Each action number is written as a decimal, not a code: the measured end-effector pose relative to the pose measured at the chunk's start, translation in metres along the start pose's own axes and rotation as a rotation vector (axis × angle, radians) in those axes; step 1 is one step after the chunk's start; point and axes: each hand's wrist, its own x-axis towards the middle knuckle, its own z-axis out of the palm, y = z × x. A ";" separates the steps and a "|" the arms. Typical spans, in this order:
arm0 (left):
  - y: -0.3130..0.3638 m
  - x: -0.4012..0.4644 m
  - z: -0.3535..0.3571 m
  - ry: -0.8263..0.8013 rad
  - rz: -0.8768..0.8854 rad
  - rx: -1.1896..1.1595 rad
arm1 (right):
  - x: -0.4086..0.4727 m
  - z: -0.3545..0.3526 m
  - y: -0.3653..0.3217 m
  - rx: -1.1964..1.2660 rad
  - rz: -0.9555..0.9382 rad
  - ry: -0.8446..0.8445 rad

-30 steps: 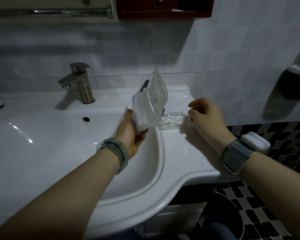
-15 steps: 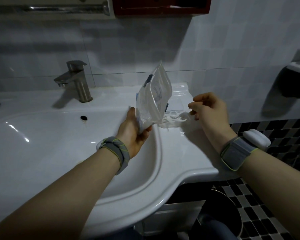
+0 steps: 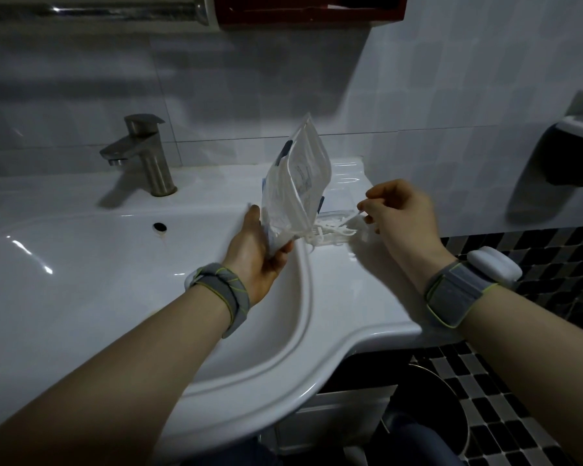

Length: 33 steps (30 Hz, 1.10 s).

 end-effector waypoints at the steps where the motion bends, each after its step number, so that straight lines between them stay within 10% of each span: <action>1: 0.000 0.000 0.000 -0.001 0.003 -0.001 | 0.000 -0.001 0.002 -0.029 -0.003 -0.005; 24: 0.003 0.004 -0.003 0.054 0.050 -0.048 | -0.002 0.001 0.003 -0.219 -0.122 -0.020; 33: 0.003 0.003 -0.003 0.015 0.037 -0.069 | -0.017 0.002 -0.002 -0.453 -0.350 -0.321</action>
